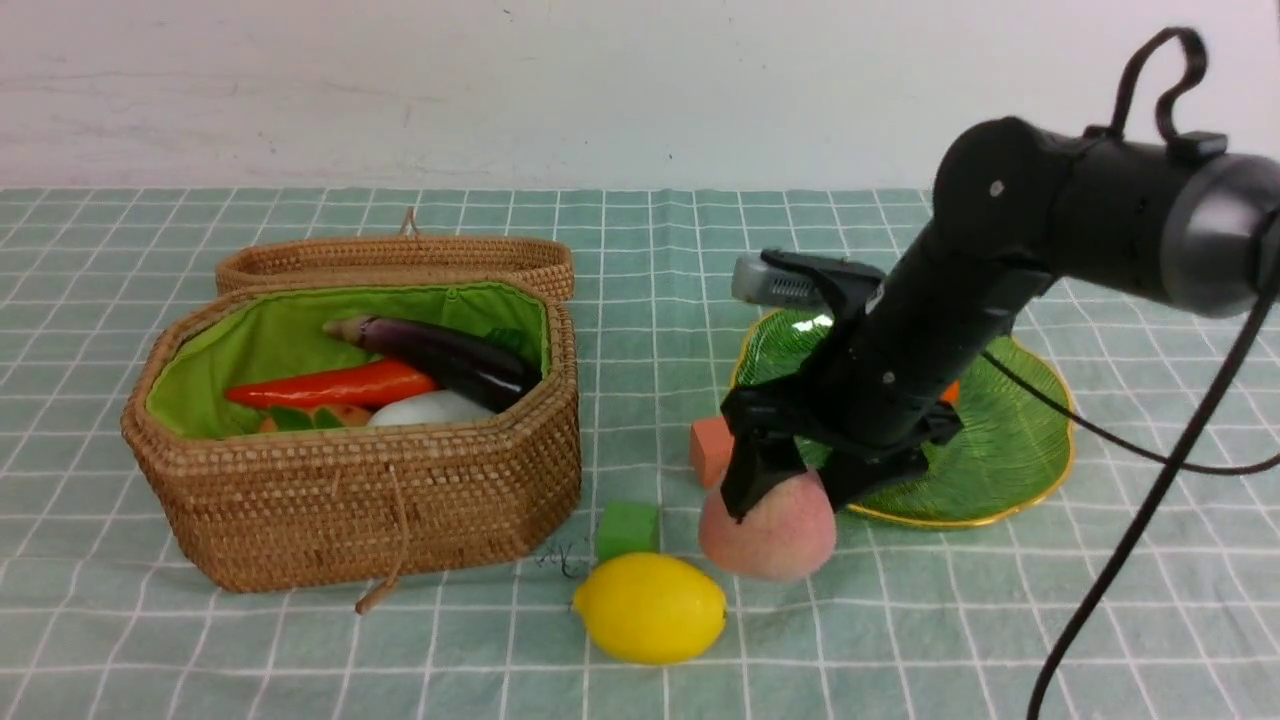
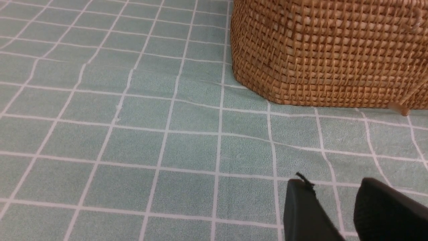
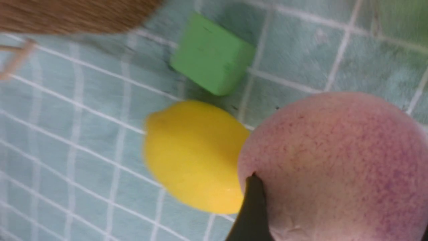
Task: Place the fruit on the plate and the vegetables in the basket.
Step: Grab a peach with your right arm and put it on the plate on the right
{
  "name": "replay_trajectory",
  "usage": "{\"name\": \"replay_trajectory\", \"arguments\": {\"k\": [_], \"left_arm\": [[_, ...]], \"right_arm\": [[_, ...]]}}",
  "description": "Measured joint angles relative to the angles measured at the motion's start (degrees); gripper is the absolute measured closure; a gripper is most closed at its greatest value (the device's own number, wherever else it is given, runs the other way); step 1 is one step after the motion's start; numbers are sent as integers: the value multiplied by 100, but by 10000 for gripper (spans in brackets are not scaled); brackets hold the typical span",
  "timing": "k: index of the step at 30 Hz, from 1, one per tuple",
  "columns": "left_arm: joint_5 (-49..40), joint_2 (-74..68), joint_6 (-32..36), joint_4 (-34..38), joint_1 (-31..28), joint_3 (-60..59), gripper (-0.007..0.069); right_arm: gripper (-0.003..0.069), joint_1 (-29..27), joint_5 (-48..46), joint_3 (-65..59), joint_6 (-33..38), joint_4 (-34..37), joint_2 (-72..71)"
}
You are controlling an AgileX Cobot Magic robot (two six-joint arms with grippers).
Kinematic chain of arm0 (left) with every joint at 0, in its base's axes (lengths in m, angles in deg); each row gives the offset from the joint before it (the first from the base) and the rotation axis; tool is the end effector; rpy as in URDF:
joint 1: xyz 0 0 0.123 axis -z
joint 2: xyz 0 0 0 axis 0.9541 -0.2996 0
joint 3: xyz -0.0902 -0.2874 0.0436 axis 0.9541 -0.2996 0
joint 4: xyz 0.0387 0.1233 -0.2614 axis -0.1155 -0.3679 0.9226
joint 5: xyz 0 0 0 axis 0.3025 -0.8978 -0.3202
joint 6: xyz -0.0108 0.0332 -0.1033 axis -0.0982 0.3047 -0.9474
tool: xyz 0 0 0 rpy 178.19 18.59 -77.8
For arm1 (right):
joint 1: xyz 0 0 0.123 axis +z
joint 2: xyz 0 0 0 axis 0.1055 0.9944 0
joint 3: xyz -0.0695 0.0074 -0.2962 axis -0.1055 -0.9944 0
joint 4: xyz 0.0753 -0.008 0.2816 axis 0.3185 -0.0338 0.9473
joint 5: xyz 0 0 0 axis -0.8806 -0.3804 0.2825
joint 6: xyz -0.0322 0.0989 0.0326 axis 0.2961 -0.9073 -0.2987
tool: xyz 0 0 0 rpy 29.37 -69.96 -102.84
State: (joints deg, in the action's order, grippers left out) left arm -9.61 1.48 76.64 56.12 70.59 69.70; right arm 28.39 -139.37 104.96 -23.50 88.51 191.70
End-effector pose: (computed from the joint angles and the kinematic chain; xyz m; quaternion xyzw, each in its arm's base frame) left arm 0.0901 0.0031 0.1619 -0.0655 0.8095 -0.0270 0.5828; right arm 0.3974 0.2084 0.2441 -0.1290 0.9593 0.2303 0.1008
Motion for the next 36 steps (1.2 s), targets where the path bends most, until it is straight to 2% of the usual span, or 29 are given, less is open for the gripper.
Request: {"name": "replay_trajectory", "arguments": {"k": [6,11,14,24,36], "left_arm": [[0,0,0,0,0,0,396],[0,0,0,0,0,0,396],[0,0,0,0,0,0,392],[0,0,0,0,0,0,386],[0,0,0,0,0,0,386]], "right_arm": [[113,-541,-8,148,34,-62,-279],[113,-1443,123,153,73,-413,-289],[114,-1778,243,153,365,-499,-254],[114,-1937,855,153,1134,-705,118],[114,-1937,1031,153,1083,-1087,413]]}}
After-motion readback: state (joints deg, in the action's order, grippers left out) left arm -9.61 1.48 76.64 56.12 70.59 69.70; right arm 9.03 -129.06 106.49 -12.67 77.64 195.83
